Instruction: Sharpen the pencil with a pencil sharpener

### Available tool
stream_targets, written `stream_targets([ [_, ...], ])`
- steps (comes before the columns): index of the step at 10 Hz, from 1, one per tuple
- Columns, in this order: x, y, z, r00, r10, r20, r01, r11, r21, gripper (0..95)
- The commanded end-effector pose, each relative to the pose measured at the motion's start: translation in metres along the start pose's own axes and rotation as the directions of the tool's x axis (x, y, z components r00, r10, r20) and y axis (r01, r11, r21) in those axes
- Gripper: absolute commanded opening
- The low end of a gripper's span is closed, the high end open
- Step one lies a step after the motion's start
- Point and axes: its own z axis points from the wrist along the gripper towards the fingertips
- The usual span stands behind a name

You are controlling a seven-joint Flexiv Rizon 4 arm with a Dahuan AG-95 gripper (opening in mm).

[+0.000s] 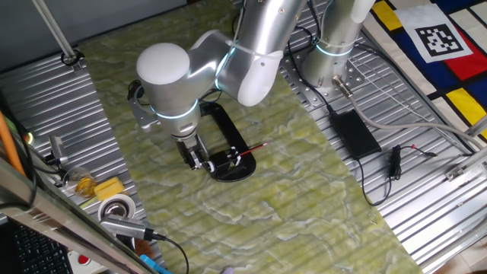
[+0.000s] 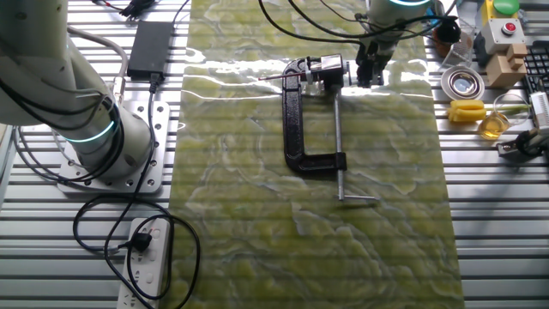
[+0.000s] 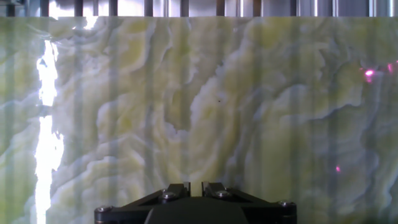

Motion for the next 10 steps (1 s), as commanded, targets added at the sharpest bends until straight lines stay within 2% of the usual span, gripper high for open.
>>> stream_targets([
  [1, 0.0, 0.0, -0.001, 1.0, 0.002, -0.002, -0.002, 1.0, 0.003, 0.0],
  [6, 0.0, 0.001, -0.007, 0.999, 0.019, -0.032, -0.019, 1.0, 0.005, 0.0],
  [10, 0.0, 0.001, -0.012, 0.999, 0.024, -0.038, -0.024, 1.0, 0.009, 0.0],
])
